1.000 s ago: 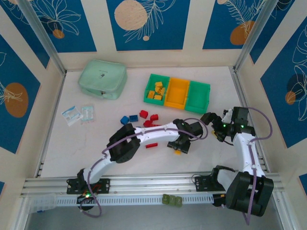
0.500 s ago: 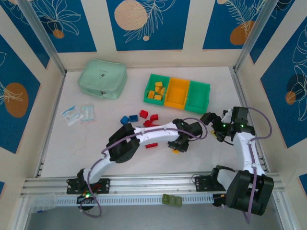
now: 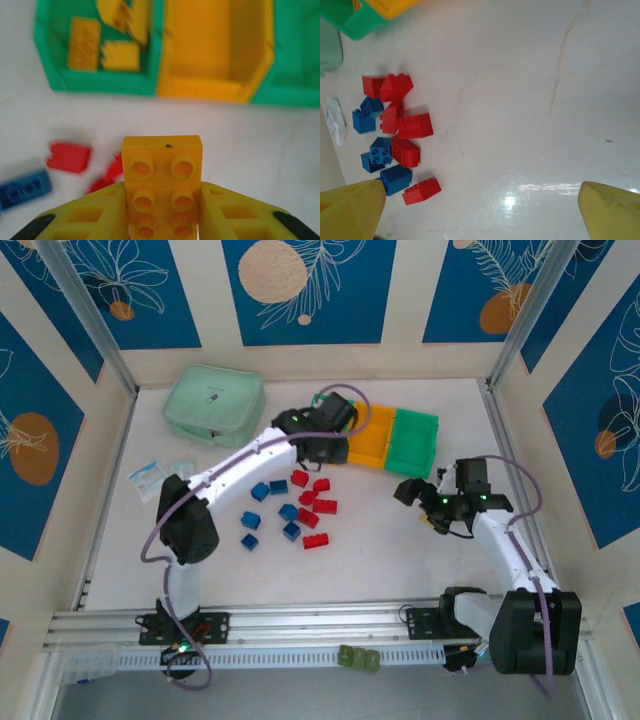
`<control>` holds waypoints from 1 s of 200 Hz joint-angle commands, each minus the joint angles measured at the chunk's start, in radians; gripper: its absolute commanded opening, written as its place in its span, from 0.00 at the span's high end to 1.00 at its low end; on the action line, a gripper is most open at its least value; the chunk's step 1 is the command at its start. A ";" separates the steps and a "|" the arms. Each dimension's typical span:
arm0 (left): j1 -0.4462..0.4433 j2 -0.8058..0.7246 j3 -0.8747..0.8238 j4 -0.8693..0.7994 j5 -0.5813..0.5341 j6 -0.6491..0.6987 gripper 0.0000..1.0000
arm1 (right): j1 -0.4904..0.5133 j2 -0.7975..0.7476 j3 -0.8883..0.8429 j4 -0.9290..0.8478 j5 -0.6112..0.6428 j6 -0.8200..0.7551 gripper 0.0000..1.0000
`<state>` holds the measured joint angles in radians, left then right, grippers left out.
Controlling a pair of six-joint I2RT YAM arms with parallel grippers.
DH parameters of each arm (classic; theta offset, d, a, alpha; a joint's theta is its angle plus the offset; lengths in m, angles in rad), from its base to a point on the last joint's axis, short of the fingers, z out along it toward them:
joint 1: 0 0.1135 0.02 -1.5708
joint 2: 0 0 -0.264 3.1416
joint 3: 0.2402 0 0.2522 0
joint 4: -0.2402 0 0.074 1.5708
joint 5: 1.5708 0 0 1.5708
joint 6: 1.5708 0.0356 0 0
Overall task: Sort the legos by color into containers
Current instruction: Pick up the lego from the middle-left of the table, then place the lego in the container.
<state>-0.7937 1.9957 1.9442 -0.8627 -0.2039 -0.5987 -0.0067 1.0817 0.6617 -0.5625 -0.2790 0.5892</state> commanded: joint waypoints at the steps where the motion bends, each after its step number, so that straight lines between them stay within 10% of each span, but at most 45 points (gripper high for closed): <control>1: 0.059 0.103 0.086 0.052 0.005 0.114 0.65 | 0.083 0.018 0.035 0.048 0.039 0.055 0.01; 54: 0.173 0.405 0.407 0.135 0.038 0.203 0.63 | 0.241 0.066 0.116 0.043 0.152 0.071 0.01; 100: 0.212 0.448 0.520 0.124 0.060 0.210 0.40 | 0.348 0.106 0.183 0.021 0.225 0.041 0.01; 200: 0.212 -0.329 -0.365 0.443 0.293 0.193 0.10 | 0.550 0.166 0.245 0.010 0.347 -0.005 0.01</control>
<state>-0.5865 1.8175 1.7573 -0.5087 0.0055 -0.3962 0.5003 1.2316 0.8555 -0.5243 0.0219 0.6167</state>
